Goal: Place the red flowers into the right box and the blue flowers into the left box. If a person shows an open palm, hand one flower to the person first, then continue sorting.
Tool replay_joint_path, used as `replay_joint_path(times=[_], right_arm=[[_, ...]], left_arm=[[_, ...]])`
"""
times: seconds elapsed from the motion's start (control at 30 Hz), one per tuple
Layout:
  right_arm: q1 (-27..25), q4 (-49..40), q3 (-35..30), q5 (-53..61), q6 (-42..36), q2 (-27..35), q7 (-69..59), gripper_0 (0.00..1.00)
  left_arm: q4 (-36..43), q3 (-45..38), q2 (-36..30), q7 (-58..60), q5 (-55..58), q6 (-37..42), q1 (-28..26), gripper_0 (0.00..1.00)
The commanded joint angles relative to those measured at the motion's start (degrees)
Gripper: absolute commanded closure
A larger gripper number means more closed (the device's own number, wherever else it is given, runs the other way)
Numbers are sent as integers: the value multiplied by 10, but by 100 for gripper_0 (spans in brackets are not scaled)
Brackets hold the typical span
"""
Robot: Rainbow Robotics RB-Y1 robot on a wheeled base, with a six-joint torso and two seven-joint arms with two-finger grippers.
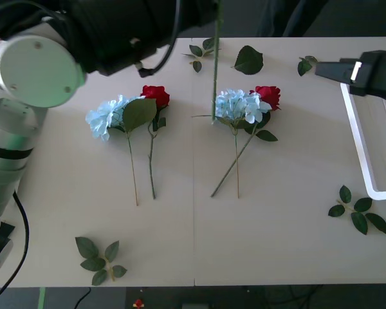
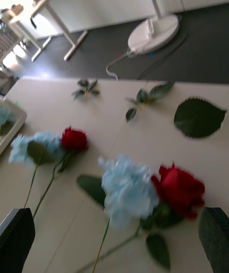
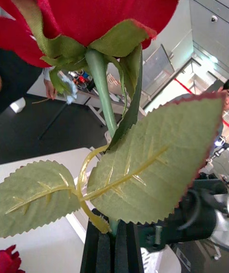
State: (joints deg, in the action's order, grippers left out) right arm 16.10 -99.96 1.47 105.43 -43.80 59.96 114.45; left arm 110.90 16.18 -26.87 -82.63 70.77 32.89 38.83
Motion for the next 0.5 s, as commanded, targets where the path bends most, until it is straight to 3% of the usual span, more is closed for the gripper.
replay_joint_path(times=[0.03,0.27,0.5], right_arm=[[-56,-97,-103,-12,-50,10,-76,0],[-121,-187,-205,72,-130,-23,-116,0],[-137,-241,-208,127,-140,-44,-107,0]], left_arm=[[-6,17,16,-31,10,-19,36,100],[-6,30,16,-34,56,-18,39,100],[-6,30,16,-36,61,-18,39,100]])
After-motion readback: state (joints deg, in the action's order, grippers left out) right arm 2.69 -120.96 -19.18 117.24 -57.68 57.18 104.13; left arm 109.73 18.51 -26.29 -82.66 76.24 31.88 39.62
